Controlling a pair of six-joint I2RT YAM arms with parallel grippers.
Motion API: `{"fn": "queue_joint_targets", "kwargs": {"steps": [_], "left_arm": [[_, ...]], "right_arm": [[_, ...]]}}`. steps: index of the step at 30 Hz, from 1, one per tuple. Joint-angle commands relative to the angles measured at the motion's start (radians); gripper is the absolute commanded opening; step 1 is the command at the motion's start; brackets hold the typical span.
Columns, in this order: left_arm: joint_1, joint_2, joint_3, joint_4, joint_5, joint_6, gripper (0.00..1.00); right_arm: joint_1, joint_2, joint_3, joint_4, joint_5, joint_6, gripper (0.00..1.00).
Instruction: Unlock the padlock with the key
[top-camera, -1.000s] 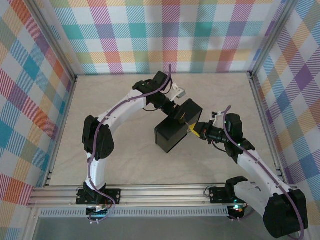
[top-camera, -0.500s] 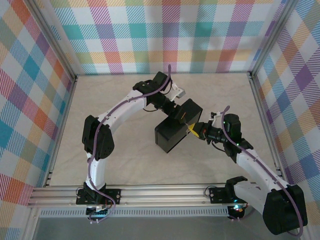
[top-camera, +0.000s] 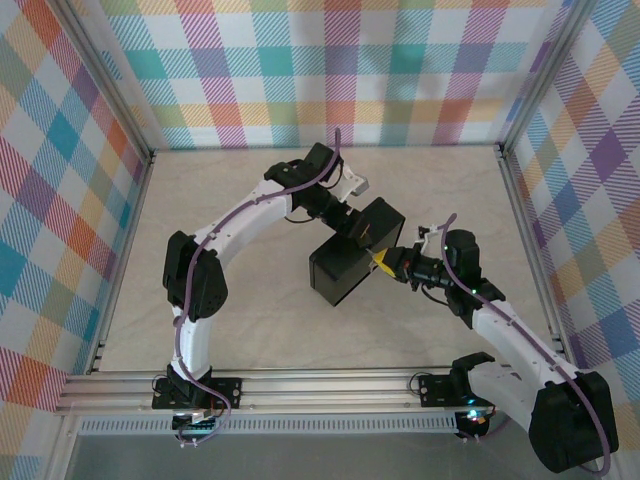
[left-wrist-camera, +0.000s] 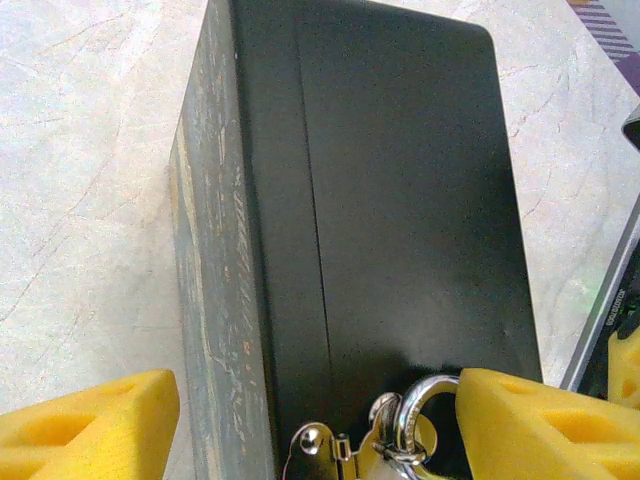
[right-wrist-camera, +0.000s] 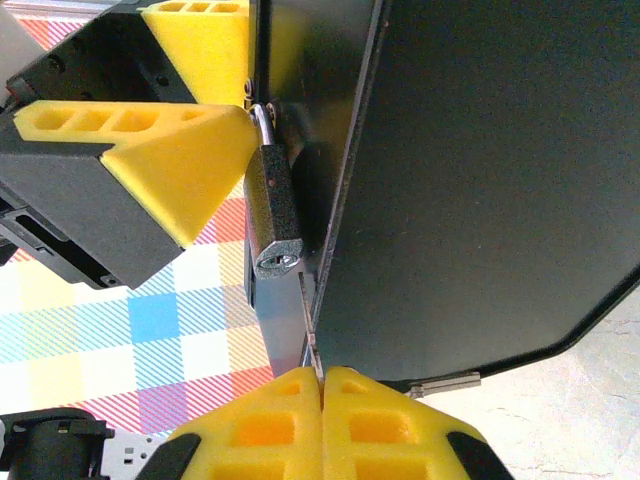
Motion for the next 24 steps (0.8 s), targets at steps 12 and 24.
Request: {"fn": "queue_joint_targets", "kwargs": {"steps": [12, 24], "left_arm": [[0.006, -0.075, -0.067, 0.001, -0.008, -0.014, 0.73], [0.006, -0.079, -0.077, 0.006, -0.010, -0.020, 0.73]], "right_arm": [[0.008, -0.020, 0.006, 0.042, 0.035, 0.005, 0.00], [0.008, -0.048, 0.006, 0.016, 0.040, -0.006, 0.00]]}}
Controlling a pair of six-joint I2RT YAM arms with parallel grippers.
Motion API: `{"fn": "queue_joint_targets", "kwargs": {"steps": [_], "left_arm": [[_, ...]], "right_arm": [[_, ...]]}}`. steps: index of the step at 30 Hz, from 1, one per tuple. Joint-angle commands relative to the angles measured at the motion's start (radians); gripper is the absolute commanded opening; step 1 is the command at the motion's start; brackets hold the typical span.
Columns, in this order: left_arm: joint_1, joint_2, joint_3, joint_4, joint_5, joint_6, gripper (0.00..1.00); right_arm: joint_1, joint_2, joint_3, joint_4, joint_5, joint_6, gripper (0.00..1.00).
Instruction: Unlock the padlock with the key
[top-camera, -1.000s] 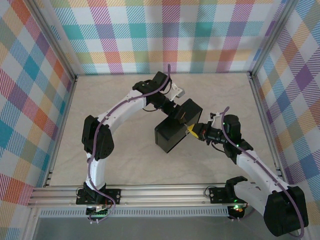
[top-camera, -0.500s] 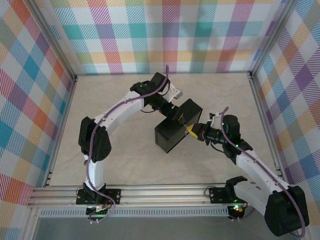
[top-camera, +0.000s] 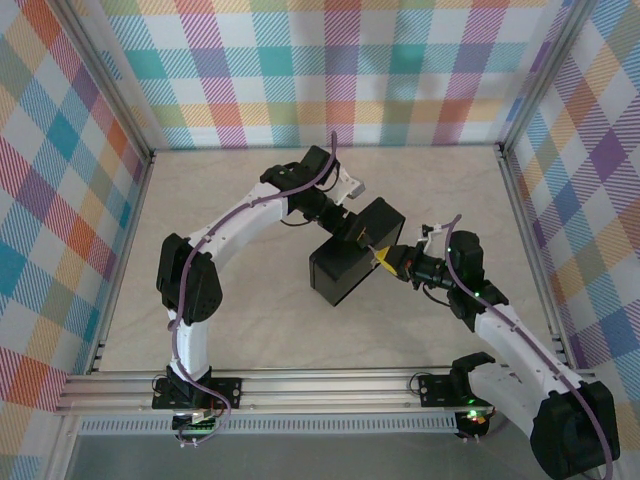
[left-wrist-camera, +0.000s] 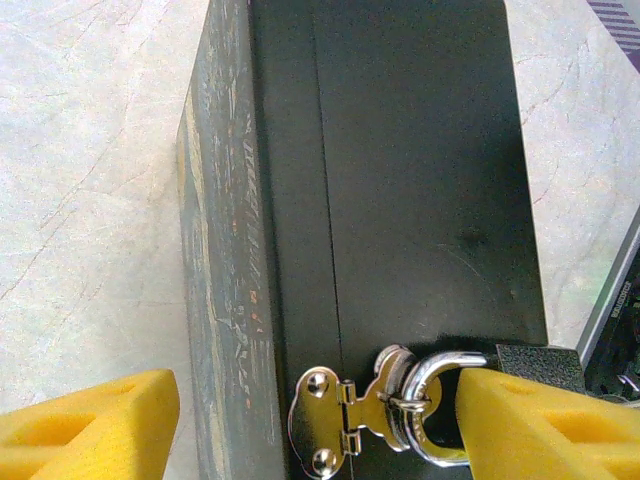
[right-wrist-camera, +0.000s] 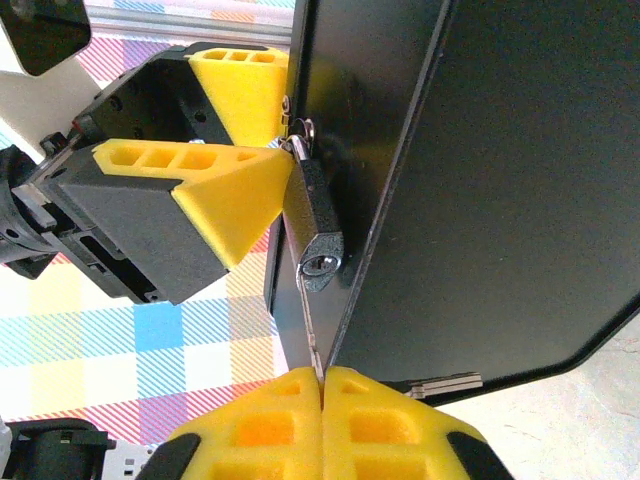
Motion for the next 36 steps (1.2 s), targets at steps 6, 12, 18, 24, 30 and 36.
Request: {"fn": "queue_joint_targets", "kwargs": {"steps": [6, 12, 18, 24, 30, 36], "left_arm": [[0.006, -0.044, -0.033, 0.003, 0.004, -0.013, 0.73], [0.005, -0.044, -0.033, 0.004, 0.007, -0.015, 0.73], [0.005, -0.046, -0.033, 0.003, 0.016, -0.013, 0.72], [0.005, -0.047, -0.041, 0.003, 0.026, -0.012, 0.72], [0.003, -0.051, -0.047, 0.003, 0.030, -0.010, 0.71], [-0.002, -0.046, -0.043, -0.001, 0.041, -0.008, 0.71]], "right_arm": [[0.007, 0.031, 0.005, 0.050, 0.008, 0.000, 0.00], [0.007, 0.021, -0.005, 0.051, 0.022, 0.000, 0.00], [0.007, 0.028, -0.005, 0.065, 0.032, 0.002, 0.00], [0.007, 0.044, -0.003, 0.089, 0.043, 0.005, 0.00], [0.008, 0.068, 0.004, 0.110, 0.040, 0.008, 0.00], [0.007, 0.094, 0.019, 0.130, 0.037, 0.006, 0.00]]}}
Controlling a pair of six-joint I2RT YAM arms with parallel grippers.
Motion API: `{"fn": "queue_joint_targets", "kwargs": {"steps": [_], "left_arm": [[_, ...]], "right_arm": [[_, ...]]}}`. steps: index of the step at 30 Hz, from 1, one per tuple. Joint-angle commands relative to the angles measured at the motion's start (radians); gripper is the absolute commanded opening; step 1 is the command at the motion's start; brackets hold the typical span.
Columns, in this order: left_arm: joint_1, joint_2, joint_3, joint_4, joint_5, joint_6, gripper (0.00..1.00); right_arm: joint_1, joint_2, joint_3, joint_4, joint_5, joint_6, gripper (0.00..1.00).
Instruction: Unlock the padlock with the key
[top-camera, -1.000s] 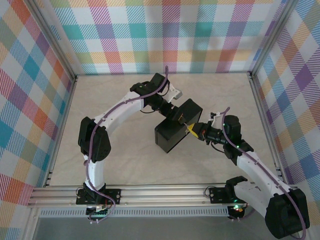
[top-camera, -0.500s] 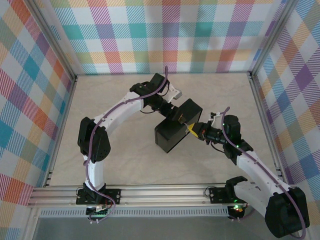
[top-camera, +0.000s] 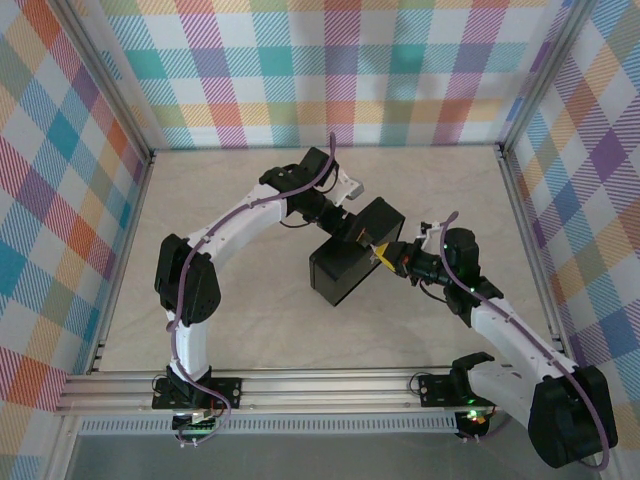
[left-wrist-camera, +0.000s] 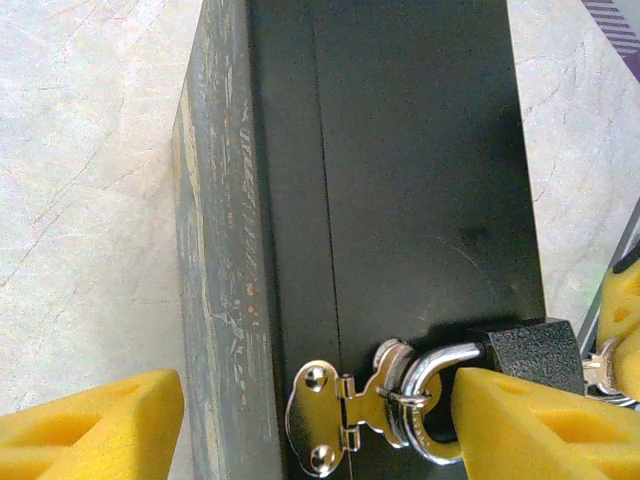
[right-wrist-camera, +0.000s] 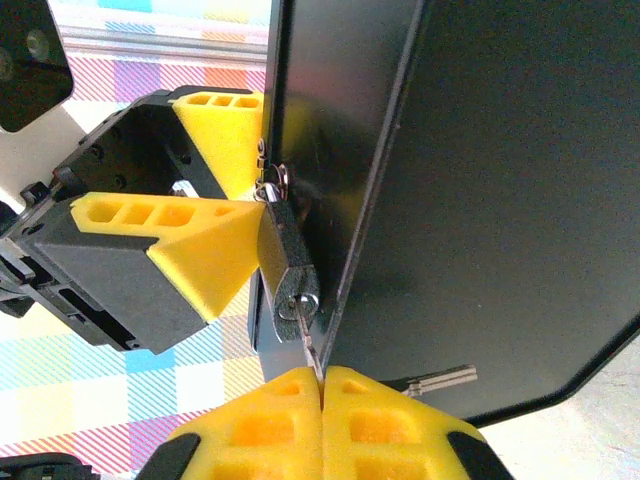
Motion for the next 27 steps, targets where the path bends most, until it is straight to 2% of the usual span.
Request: {"fn": "queue_joint_targets", "kwargs": {"steps": [1, 12, 16, 21, 27], "left_arm": [[-0.005, -0.029, -0.007, -0.026, 0.033, 0.006, 0.71], [-0.028, -0.012, 0.004, -0.042, 0.051, 0.014, 0.71], [-0.031, -0.017, -0.006, -0.039, 0.036, 0.008, 0.70], [-0.017, -0.023, 0.011, -0.052, -0.007, -0.007, 0.71], [0.000, -0.017, 0.036, -0.075, -0.022, -0.007, 0.71]], "right_arm": [[0.007, 0.025, 0.023, 0.062, 0.001, 0.003, 0.00], [0.051, 0.147, 0.098, 0.104, 0.010, -0.016, 0.00], [0.059, 0.168, 0.123, 0.083, 0.014, -0.035, 0.06], [0.050, 0.105, 0.162, -0.151, 0.044, -0.167, 0.19], [-0.032, 0.053, 0.218, -0.439, 0.008, -0.372, 0.37]]}}
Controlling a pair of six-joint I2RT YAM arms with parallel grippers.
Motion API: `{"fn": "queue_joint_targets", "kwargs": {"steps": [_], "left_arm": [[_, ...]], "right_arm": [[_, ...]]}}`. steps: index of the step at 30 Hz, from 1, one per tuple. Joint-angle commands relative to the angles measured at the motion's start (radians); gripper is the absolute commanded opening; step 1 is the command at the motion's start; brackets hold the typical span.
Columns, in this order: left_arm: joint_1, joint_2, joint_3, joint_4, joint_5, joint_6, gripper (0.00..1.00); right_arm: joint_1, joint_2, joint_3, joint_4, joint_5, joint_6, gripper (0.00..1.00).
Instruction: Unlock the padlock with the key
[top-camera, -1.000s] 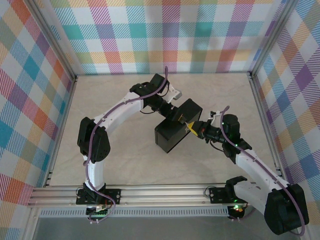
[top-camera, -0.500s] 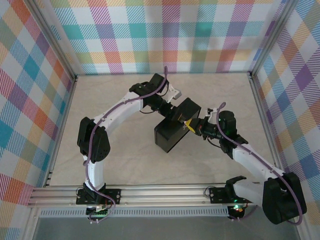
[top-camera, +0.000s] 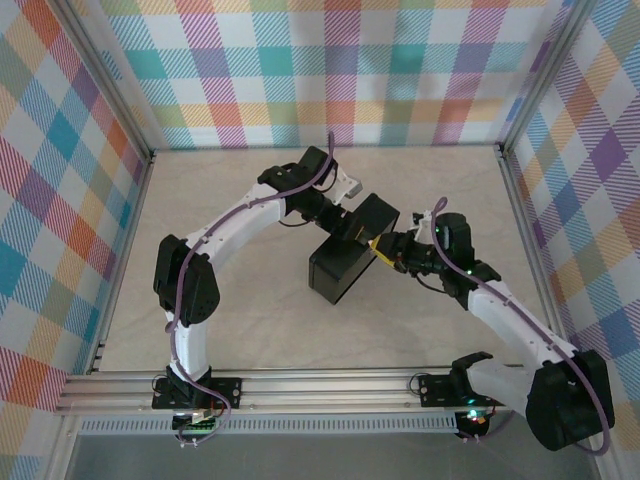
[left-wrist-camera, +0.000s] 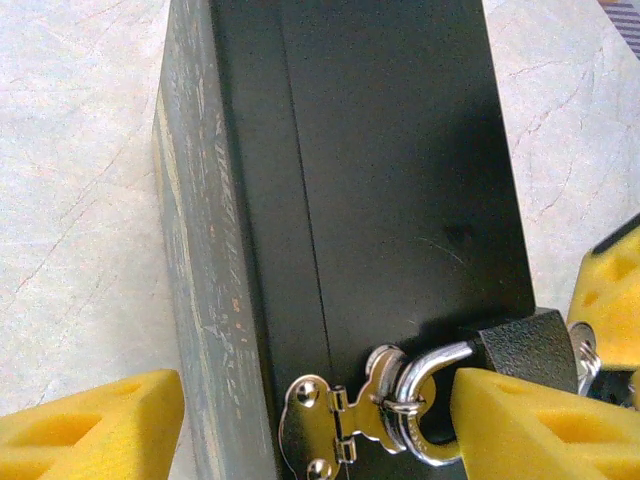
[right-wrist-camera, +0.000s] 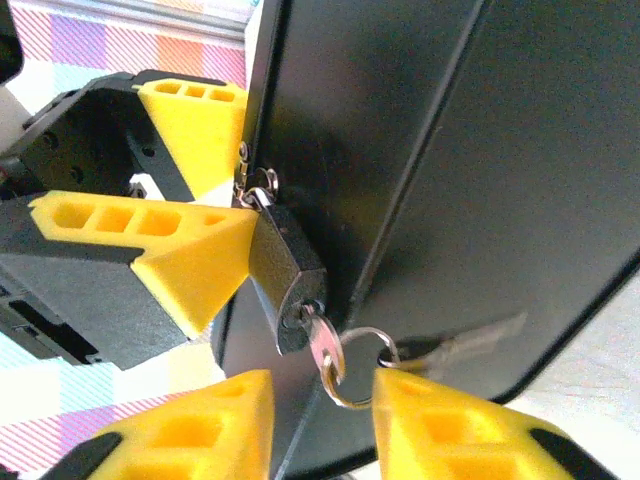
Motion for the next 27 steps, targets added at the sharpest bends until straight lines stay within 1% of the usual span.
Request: {"fn": "queue_joint_targets", "kwargs": {"steps": [1, 4, 6, 8, 11, 13, 15, 19, 21, 24, 27], "left_arm": [[-0.002, -0.012, 0.031, -0.064, 0.012, -0.001, 0.71], [0.005, -0.020, 0.032, -0.062, 0.010, 0.000, 0.71], [0.008, -0.023, 0.034, -0.063, 0.012, -0.001, 0.71], [0.009, -0.026, 0.035, -0.061, 0.013, -0.004, 0.71], [0.011, -0.026, 0.040, -0.062, 0.018, -0.006, 0.71], [0.011, -0.023, 0.046, -0.061, 0.021, -0.009, 0.71], [0.011, -0.021, 0.052, -0.058, 0.032, -0.016, 0.71], [0.011, -0.032, 0.054, -0.035, 0.064, -0.036, 0.73], [0.011, -0.036, 0.055, -0.027, 0.072, -0.043, 0.73], [0.011, -0.032, 0.060, -0.022, 0.071, -0.050, 0.74], [0.012, -0.029, 0.071, -0.020, 0.072, -0.059, 0.74]], "right_arm": [[-0.048, -0.031, 0.063, -0.230, -0.030, -0.186, 0.40], [-0.086, -0.039, 0.114, -0.338, -0.049, -0.281, 0.47], [-0.091, -0.031, 0.155, -0.391, -0.039, -0.351, 0.47], [-0.092, -0.014, 0.186, -0.420, -0.025, -0.425, 0.45], [-0.091, 0.012, 0.214, -0.431, 0.065, -0.565, 0.37], [-0.090, 0.011, 0.203, -0.381, 0.162, -0.663, 0.31], [-0.089, 0.001, 0.165, -0.277, 0.195, -0.734, 0.28], [-0.035, -0.052, 0.052, -0.028, 0.181, -0.905, 0.27], [-0.020, -0.071, 0.008, 0.052, 0.168, -0.943, 0.28], [-0.009, -0.061, -0.029, 0.097, 0.123, -1.005, 0.27], [0.027, -0.058, -0.059, 0.108, 0.156, -1.094, 0.26]]}}
